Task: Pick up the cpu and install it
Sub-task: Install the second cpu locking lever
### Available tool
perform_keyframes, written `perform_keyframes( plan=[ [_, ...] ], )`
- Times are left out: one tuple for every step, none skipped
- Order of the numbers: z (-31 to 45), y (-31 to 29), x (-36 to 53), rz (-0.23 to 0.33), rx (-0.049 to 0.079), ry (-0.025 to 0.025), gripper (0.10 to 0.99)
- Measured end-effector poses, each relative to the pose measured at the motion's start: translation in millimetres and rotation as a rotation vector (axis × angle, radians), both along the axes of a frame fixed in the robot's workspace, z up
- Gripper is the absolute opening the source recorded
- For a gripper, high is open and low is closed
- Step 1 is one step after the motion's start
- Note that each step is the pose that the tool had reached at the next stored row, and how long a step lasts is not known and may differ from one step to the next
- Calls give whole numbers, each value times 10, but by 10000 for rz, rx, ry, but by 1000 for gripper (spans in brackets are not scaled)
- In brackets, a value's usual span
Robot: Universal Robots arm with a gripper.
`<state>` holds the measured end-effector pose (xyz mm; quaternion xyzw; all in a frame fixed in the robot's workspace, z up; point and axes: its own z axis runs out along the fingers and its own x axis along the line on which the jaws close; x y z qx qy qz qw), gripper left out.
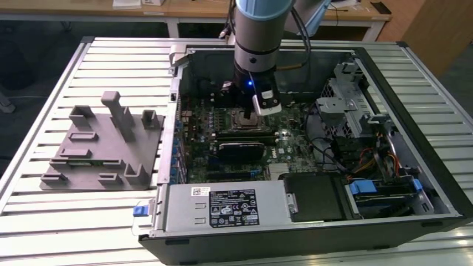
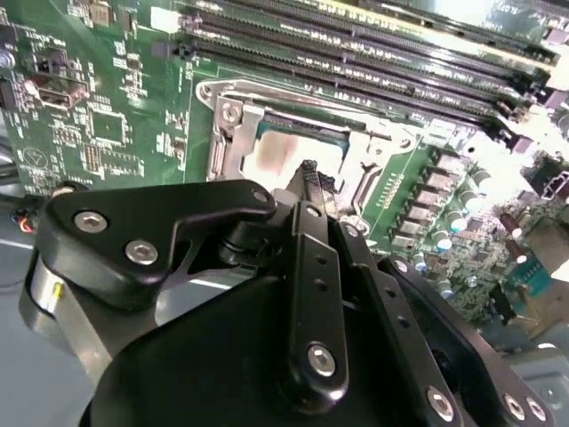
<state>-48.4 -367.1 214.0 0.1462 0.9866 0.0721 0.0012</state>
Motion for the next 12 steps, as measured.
perform_keyframes(
  plan=[
    [-3, 0, 13, -1, -11, 0, 106],
    [-5, 1, 28, -2, -9, 0, 106],
    [-6, 1, 45, -2, -10, 0, 106],
    [-7, 2, 62, -2, -10, 1, 106],
    [-7, 2, 73, 0, -10, 3, 106],
    [-7, 2, 74, -1, -10, 2, 106],
    [-7, 2, 74, -1, -10, 2, 106],
    [-7, 2, 74, -2, -10, 2, 106],
    [-7, 2, 76, -1, -10, 2, 106],
    [-7, 2, 78, -1, -10, 2, 106],
    [-7, 2, 78, -1, -10, 2, 106],
    [-7, 2, 79, -1, -11, 2, 106]
  ],
)
